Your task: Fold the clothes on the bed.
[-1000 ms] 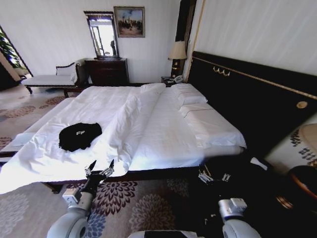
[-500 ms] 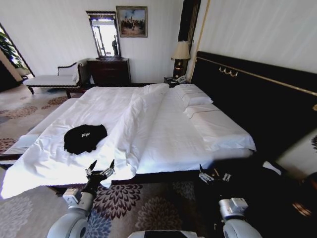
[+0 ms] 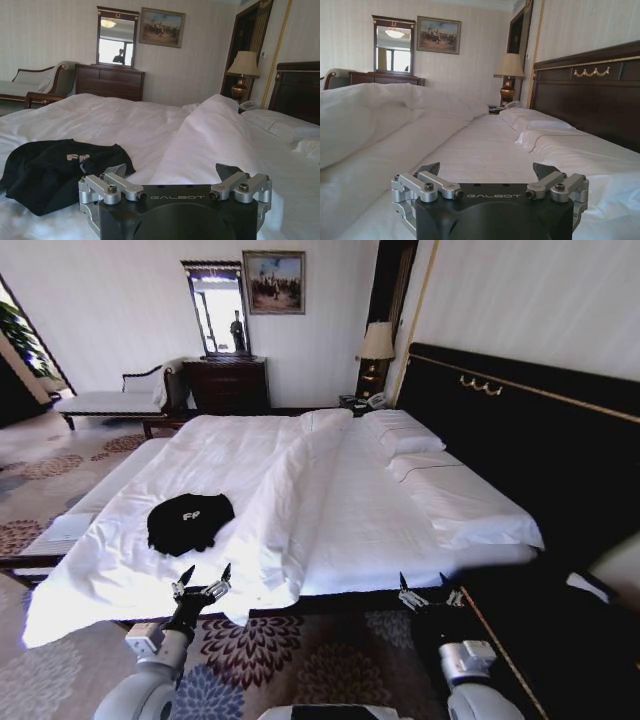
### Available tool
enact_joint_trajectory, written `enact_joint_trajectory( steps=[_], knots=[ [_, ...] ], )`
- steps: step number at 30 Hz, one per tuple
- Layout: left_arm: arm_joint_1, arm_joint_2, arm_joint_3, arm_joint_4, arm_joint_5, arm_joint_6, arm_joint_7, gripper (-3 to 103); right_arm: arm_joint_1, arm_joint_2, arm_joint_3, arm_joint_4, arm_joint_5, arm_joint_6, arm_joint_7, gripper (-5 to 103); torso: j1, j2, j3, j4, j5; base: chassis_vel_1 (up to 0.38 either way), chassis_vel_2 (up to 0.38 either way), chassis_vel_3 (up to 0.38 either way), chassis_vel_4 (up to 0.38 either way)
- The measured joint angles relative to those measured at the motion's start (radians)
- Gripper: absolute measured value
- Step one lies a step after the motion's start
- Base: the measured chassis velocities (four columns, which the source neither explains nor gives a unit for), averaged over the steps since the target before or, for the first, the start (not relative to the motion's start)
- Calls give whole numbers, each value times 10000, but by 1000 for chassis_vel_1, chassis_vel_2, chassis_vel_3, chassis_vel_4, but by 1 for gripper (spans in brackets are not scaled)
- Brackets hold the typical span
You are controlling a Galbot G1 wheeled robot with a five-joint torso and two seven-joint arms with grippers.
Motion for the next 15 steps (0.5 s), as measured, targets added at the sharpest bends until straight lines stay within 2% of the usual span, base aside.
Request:
enact_joint_trajectory(
  steps=[15],
  knots=[
    [210,-19,-217,43,-216,-24,31,100,-73,149,-364,61,-80,-52,-4,100,0,0,0,-1,-1,109,196,-110,-192]
  ],
)
